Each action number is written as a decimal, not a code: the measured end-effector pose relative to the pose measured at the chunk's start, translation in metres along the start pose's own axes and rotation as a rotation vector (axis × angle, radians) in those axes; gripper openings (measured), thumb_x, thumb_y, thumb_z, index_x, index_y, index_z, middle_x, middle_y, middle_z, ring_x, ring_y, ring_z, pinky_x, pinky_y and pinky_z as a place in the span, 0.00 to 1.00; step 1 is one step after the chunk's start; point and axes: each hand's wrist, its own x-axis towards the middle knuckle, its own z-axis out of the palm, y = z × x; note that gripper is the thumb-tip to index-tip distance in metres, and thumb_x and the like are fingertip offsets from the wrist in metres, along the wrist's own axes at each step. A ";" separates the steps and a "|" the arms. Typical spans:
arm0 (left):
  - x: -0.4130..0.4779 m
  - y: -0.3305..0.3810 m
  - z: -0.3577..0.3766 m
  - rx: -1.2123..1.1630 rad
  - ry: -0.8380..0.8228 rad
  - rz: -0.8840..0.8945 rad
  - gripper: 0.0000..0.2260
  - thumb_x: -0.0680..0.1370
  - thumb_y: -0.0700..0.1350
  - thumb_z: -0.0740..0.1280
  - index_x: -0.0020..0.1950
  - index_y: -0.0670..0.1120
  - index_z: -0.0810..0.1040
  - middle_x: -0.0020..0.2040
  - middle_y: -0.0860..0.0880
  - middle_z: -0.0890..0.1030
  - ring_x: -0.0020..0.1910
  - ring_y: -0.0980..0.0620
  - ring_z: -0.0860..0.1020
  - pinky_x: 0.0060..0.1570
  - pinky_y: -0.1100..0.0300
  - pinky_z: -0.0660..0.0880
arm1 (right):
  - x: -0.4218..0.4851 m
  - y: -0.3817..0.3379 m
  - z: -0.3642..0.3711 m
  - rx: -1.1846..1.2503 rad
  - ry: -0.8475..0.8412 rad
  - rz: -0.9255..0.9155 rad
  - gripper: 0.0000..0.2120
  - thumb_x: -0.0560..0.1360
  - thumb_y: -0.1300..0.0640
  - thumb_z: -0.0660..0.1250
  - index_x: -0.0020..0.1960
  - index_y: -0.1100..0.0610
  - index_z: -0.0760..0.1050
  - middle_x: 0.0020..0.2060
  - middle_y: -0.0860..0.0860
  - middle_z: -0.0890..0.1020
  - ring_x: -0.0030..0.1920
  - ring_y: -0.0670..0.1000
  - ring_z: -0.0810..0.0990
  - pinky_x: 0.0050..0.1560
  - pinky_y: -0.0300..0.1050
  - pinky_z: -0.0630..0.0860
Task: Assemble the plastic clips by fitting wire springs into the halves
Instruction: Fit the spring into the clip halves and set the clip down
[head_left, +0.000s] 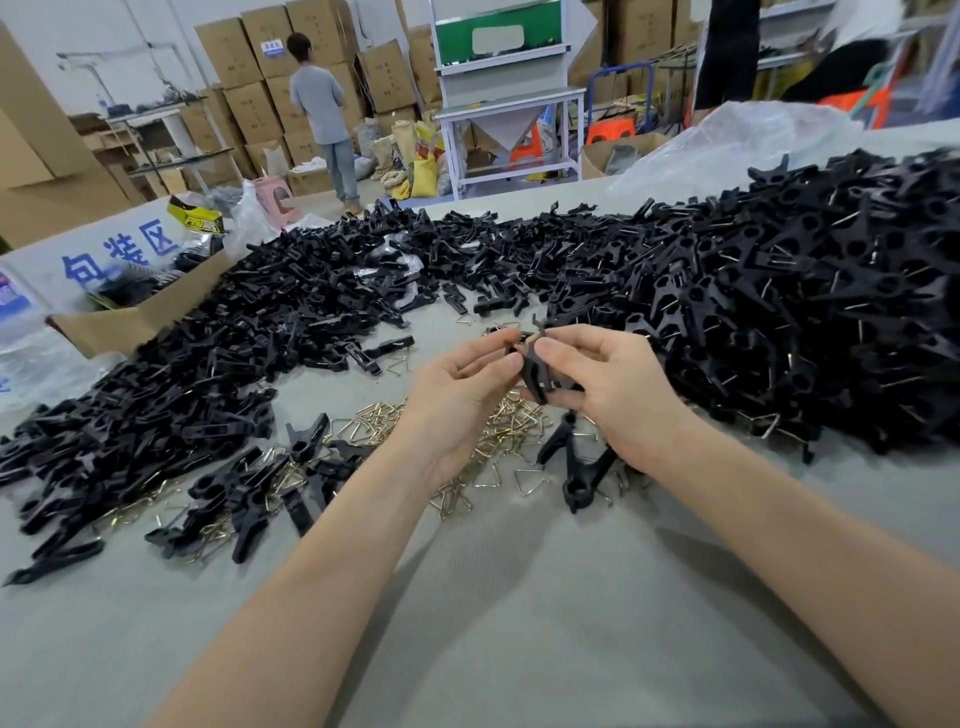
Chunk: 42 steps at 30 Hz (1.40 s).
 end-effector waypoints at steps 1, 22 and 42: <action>-0.001 0.000 0.000 0.004 -0.016 0.006 0.12 0.76 0.30 0.64 0.57 0.40 0.79 0.49 0.42 0.82 0.44 0.53 0.82 0.48 0.64 0.79 | 0.000 0.000 0.000 -0.013 0.003 -0.001 0.05 0.76 0.63 0.67 0.45 0.59 0.82 0.42 0.58 0.85 0.44 0.54 0.85 0.44 0.50 0.82; 0.001 -0.005 -0.004 0.191 0.044 0.048 0.03 0.76 0.39 0.68 0.48 0.46 0.80 0.40 0.48 0.83 0.41 0.51 0.78 0.47 0.58 0.75 | 0.001 -0.004 -0.002 0.055 -0.024 0.132 0.05 0.74 0.65 0.68 0.41 0.62 0.82 0.35 0.57 0.83 0.33 0.49 0.81 0.36 0.41 0.80; -0.005 0.005 -0.006 -0.103 -0.308 -0.161 0.10 0.71 0.40 0.66 0.48 0.47 0.86 0.46 0.47 0.85 0.42 0.55 0.82 0.41 0.68 0.79 | 0.002 -0.017 -0.014 0.281 -0.220 0.500 0.14 0.64 0.58 0.72 0.49 0.59 0.81 0.34 0.52 0.80 0.30 0.44 0.74 0.29 0.32 0.72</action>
